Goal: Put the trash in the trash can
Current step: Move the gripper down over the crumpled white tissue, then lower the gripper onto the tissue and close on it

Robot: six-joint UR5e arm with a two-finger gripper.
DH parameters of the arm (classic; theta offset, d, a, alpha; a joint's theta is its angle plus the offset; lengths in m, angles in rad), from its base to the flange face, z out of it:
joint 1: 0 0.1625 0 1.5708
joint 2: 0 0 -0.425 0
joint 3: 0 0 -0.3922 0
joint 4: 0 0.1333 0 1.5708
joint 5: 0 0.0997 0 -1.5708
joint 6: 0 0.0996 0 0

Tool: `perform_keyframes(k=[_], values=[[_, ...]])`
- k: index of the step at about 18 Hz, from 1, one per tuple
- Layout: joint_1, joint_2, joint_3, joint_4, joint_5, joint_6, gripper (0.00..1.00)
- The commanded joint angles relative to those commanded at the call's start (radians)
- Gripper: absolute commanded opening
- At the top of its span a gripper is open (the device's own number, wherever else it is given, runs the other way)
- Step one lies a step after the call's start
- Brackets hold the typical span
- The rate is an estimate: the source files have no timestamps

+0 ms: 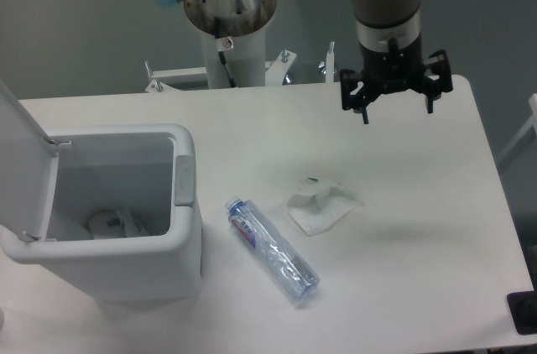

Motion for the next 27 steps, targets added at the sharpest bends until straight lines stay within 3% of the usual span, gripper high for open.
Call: perform_keyframes(k=[6,11,13,17,19,23,27], values=[[-0.017,-0.014,-0.104,0.075,-0.005,-0.005,1.00],[-0.093,-0.089,-0.180,0.152,0.002,-0.028,1.00],[-0.130,-0.094,-0.222,0.164,-0.014,-0.003,1.00],[-0.137,-0.094,-0.311,0.166,-0.072,0.378,1.00],[-0.130,-0.095,-0.342,0.167,-0.097,0.506,1.00],[-0.135,-0.121,-0.367,0.273,-0.127,0.508,1.00],[-0.129,-0.155,-0.330,0.292,-0.156,0.505,1.00]])
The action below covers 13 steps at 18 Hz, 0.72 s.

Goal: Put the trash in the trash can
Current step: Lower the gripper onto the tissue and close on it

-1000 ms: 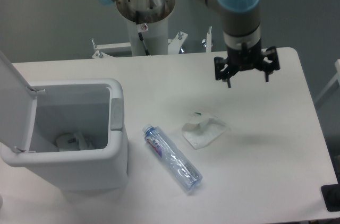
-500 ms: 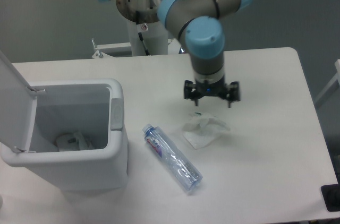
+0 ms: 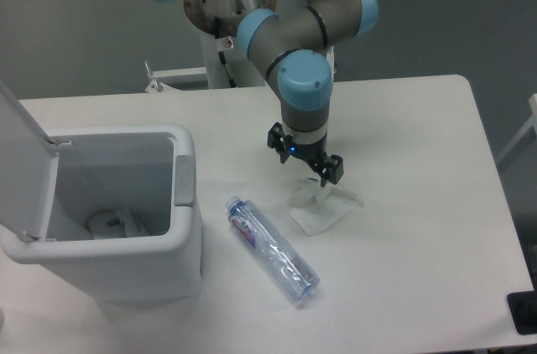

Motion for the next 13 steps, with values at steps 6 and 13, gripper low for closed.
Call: perform_keyframes(k=[6,13], values=[[0.015,-0.038,0.008,0.021,0.000,-0.001,1.00],[0.011,-0.049,-0.012,0.034,0.009,-0.048,0.00]])
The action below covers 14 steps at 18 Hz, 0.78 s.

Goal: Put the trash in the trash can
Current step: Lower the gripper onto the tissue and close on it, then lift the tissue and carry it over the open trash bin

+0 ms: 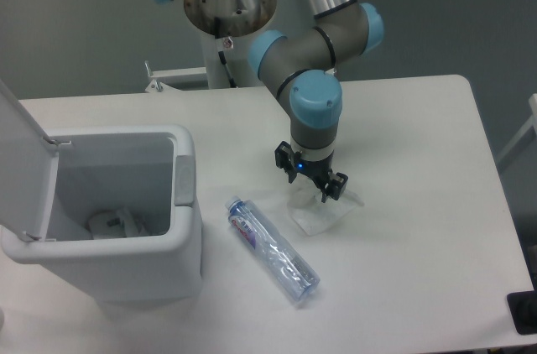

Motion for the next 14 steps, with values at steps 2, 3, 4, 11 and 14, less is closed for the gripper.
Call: perform_keyframes(k=[2,3,4,11,14], values=[[0.000,0.002,0.003,0.000,-0.002,-0.017,0.00],[0.000,0.005,0.008,0.000,0.000,-0.023,0.00],[0.002,0.009,0.009,-0.002,-0.002,-0.023,0.00],[0.044,0.126,0.024,-0.014,-0.020,-0.078,0.00],[0.073,0.207,0.076,-0.012,-0.185,-0.330,0.00]])
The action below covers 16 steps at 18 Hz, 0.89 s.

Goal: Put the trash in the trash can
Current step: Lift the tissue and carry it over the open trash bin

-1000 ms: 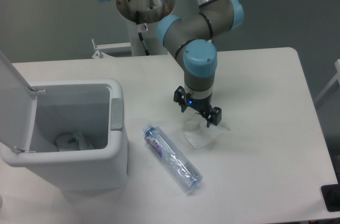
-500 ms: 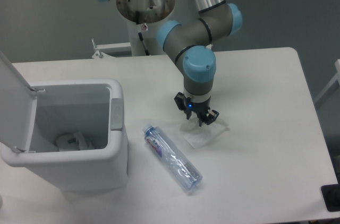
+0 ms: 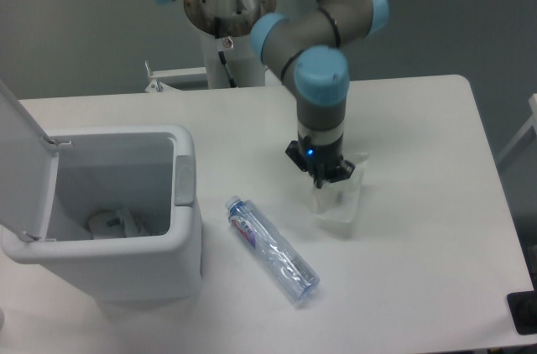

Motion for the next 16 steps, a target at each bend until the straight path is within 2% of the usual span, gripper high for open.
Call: perform_keyframes(k=[2,4,8,11,13,16], values=[[0.005,0.045,0.054,0.000,-0.105,-0.177,0.00],[-0.001,0.081,0.106,0.000,-0.140,-0.297,0.00],[-0.043,0.157,0.167,0.008,-0.197,-0.573,0.00],[-0.125,0.167,0.226,0.008,-0.203,-0.657,0.00],[-0.199,0.175,0.235,0.012,-0.202,-0.697,0.00],[-0.303,0.155,0.273,0.011,-0.202,-0.708,0.00]])
